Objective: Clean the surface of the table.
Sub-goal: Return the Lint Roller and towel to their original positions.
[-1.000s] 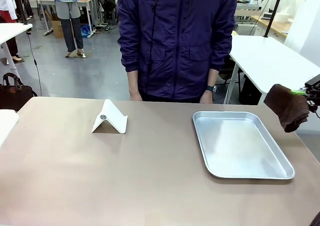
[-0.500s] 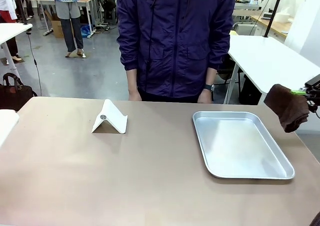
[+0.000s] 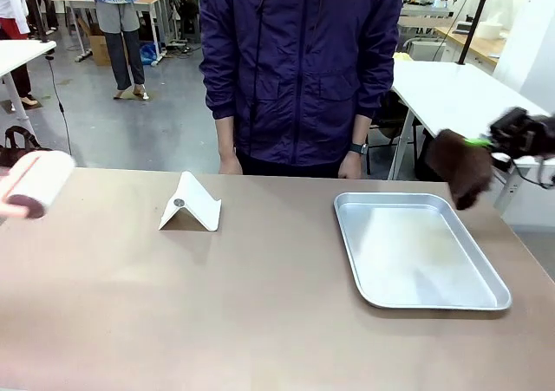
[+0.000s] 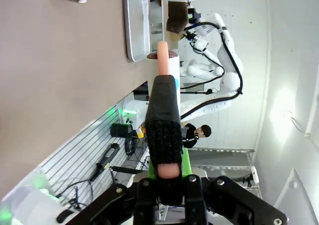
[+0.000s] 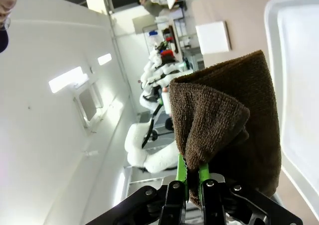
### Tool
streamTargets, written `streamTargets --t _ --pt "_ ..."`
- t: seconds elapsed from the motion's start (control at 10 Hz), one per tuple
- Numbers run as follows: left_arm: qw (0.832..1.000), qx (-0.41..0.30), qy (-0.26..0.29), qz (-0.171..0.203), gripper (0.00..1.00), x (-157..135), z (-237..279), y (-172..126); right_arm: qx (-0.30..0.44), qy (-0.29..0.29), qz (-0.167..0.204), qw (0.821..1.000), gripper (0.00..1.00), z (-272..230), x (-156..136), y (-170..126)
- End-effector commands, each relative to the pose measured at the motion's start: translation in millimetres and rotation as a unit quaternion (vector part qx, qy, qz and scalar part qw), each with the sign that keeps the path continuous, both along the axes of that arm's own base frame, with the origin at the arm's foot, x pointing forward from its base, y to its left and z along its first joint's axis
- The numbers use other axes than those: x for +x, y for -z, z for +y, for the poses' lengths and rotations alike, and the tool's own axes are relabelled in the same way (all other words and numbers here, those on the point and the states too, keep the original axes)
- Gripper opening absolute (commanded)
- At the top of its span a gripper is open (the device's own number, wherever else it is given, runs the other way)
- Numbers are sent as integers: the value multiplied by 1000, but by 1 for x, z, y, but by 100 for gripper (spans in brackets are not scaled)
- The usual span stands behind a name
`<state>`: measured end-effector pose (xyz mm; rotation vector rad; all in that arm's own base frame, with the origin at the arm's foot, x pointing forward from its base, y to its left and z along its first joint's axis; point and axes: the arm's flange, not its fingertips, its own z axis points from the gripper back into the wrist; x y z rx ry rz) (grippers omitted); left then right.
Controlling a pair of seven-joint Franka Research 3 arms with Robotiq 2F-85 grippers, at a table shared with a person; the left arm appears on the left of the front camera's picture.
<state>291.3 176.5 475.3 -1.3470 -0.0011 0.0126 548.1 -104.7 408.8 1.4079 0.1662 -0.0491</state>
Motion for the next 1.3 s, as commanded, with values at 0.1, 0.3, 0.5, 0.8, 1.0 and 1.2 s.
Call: streamTargets --t 0.1,0.3,0.5,0.8,1.0,1.2 --pt "996 80 -13 42 19 22 -109 -52 -33 28 -43 998 10 115 2 -27" --pt "982 177 -52 40 19 19 -175 -68 -49 -9 -45 998 10 191 -11 -29" --pt "968 240 -77 4 19 28 -213 -79 -40 -9 -29 999 10 246 -21 -10" --pt "953 301 -1 -49 19 59 -265 -76 -75 -16 -9 997 10 297 -30 32" --pt "937 340 27 -79 19 78 -289 -55 -79 24 -7 997 10 313 -30 60" --pt "932 356 28 -63 19 104 -302 -35 -102 15 3 995 10 323 -33 83"
